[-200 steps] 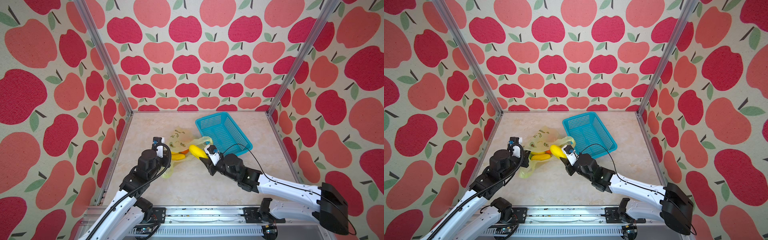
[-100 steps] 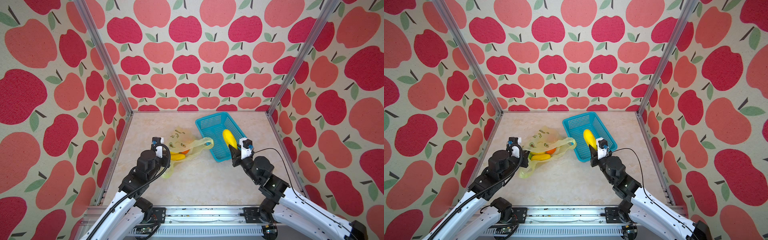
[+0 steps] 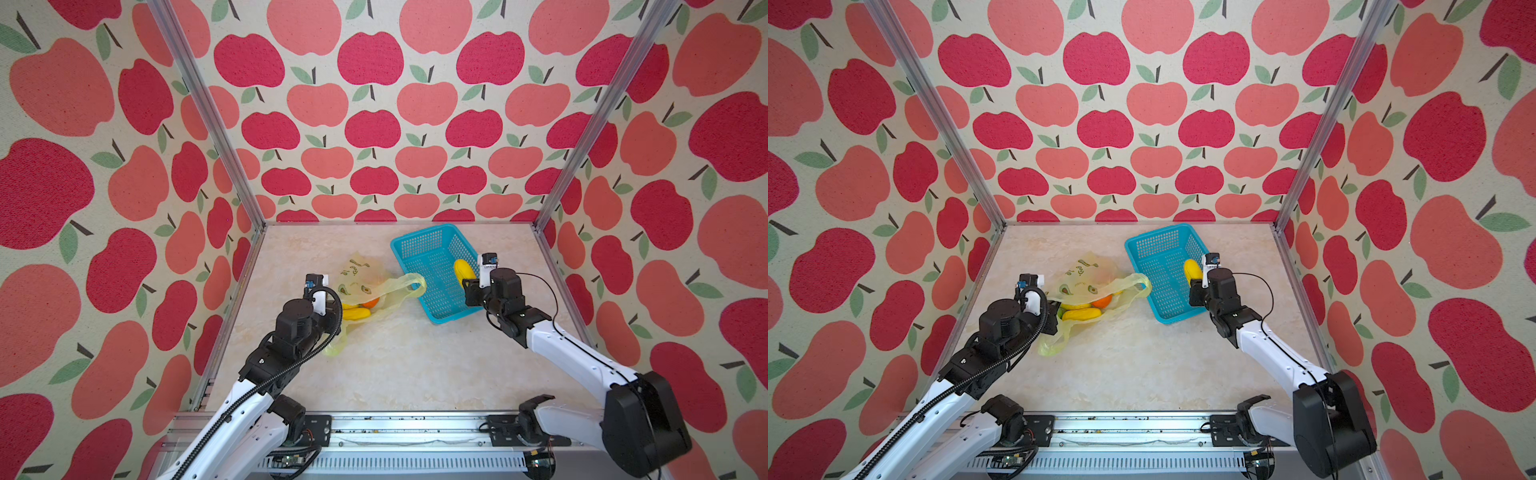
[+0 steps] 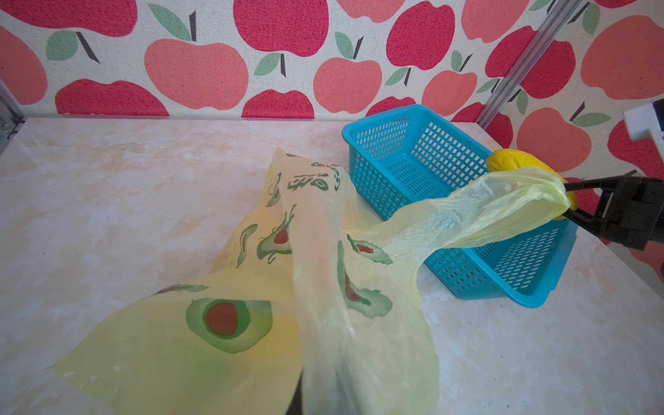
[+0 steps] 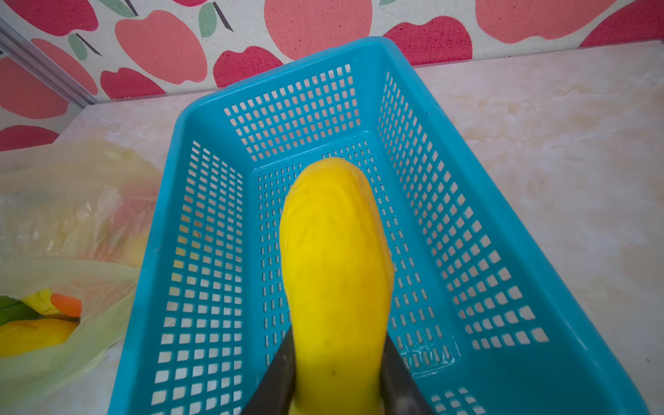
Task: Untie the knot of the plastic bag and take out the fruit
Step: Place the fruit in the basket.
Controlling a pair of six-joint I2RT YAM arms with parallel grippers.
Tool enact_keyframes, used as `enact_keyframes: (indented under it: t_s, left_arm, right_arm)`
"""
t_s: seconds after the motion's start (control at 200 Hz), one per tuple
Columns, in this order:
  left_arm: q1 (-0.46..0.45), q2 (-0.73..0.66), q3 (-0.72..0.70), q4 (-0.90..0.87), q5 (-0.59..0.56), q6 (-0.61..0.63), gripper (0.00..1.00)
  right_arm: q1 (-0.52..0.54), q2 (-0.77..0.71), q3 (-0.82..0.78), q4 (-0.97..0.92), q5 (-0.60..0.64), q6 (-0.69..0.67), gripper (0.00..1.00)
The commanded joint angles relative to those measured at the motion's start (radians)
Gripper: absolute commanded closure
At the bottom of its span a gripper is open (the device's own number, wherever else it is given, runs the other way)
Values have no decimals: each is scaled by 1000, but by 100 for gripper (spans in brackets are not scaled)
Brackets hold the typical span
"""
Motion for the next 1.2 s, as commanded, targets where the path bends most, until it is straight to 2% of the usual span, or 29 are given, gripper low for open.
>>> enact_keyframes:
  t_s: [0.0,0.19,0.34,0.46,0.67,0.84,0.88,0.92,0.99,1.056,1.106,1.196]
  left_arm:
    - [5,8,-1,-3,13,17,100]
    - [7,6,-3,-2,12,15,100]
    - [7,-1,-4,-4,12,15,100]
    - [6,-4,-4,-2,16,16,100]
    - [10,6,-3,-3,14,18,100]
    - [9,-4,-3,-8,10,19,100]
    - [9,-7,-4,-6,8,20,100]
    - [10,-7,-7,-3,2,21,100]
    - [11,-5,-9,-5,-3,20,100]
    - [10,-4,-3,-12,4,20,100]
    - [10,-4,-1,-14,6,20,100]
    - [10,-15,-1,-17,7,18,100]
  right_arm:
    - [-8,58,58,-11,-57,20,90]
    - [-12,238,185,-59,-59,5,88]
    - [15,383,285,-51,-219,29,90]
    - [57,463,327,-9,-245,38,84]
    - [70,655,512,-11,-326,82,84]
    - [89,733,604,-40,-326,80,74]
    - [87,739,612,-51,-313,81,70]
    - [86,741,617,-62,-301,85,62]
    - [82,741,624,-84,-305,86,36]
    - [79,722,614,-94,-302,83,20]
    - [81,688,591,-89,-302,83,13]
    - [85,597,540,-86,-286,72,9]
